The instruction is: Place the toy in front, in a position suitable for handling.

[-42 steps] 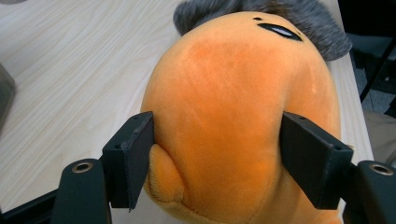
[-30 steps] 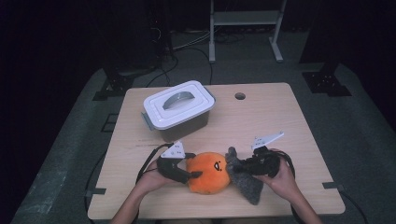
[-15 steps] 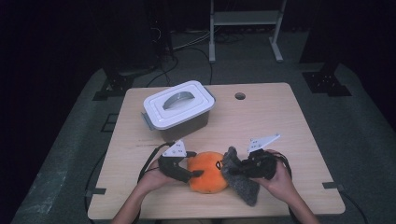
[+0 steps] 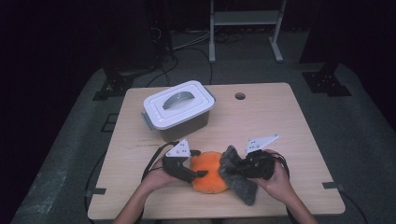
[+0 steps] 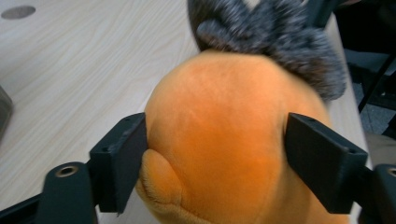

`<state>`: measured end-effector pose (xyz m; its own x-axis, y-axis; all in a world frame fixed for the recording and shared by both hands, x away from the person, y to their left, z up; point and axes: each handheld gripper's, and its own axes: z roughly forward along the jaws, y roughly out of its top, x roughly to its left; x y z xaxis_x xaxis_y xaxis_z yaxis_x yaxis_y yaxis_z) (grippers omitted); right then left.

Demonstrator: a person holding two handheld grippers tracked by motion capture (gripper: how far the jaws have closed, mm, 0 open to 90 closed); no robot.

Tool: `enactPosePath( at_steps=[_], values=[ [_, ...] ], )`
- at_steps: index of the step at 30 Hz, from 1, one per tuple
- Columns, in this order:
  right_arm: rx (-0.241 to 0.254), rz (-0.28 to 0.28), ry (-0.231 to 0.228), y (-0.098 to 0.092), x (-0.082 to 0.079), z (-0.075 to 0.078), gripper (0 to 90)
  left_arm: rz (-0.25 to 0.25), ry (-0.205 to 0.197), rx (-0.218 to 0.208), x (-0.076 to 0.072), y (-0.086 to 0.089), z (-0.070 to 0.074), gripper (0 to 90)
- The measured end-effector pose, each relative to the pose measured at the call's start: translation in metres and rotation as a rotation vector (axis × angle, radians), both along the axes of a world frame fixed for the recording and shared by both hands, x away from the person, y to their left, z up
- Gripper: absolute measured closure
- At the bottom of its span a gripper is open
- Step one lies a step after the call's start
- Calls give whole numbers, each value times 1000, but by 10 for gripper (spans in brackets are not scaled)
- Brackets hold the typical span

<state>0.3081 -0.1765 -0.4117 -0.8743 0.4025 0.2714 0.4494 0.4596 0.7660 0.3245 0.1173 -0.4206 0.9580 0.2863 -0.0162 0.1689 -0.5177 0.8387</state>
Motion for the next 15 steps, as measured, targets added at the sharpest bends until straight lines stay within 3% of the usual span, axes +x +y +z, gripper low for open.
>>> enactPosePath(
  at_steps=[5,10,13,15],
  values=[
    [-7,-48,13,-14,4,-2,743,-15,-7,-45,-5,7,12,194],
    [0,-74,44,-23,9,-6,745,-10,5,-5,-4,6,6,332],
    [8,-73,6,-20,3,4,752,3,-3,-8,-3,3,5,351],
    [69,-63,-25,-18,-1,17,753,10,-8,-17,-2,-2,4,351]
  ],
)
